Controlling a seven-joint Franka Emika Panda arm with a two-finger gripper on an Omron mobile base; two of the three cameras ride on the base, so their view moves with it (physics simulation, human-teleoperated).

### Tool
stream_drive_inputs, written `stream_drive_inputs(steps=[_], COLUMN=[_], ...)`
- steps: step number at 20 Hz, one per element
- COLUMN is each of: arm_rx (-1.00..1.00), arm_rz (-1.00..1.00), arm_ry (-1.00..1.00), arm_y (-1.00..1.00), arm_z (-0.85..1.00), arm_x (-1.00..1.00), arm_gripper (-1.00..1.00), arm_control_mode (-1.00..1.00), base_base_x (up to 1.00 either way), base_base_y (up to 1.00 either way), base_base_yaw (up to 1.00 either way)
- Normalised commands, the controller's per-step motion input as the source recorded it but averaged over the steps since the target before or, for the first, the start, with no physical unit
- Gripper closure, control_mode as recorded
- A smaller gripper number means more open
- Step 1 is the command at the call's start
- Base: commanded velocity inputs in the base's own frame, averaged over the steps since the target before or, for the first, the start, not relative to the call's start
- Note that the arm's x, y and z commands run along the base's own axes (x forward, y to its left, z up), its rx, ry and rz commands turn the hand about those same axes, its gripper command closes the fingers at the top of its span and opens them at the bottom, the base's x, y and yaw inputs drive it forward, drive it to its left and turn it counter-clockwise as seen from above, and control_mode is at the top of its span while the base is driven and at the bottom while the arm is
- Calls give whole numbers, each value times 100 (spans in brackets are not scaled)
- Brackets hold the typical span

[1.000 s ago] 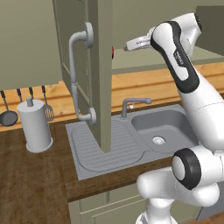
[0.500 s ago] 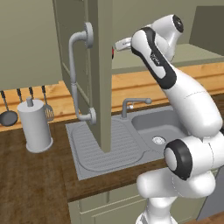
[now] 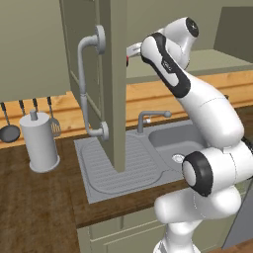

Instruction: From the different types of pastries on the counter, select a croissant and place it on the cutting board. Then retrieve a jar of jam from the cabinet and place it alongside the croissant on the cutting board.

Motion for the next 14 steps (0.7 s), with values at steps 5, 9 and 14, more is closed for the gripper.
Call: stream_drive_inputs(steps=[5, 9, 14], arm_rx=[-2, 0, 0], arm_rz=[-5, 0, -1], arm_ry=[0, 0, 0], arm_y=[12, 0, 3], arm_z=[-14, 0, -4], arm_x=[41, 5, 30], arm_gripper=[-100, -100, -100], arm_control_mode=[-100, -100, -100], base_base_x=[0, 0, 0], base_base_y=[0, 0, 0], base_base_yaw=[0, 0, 0])
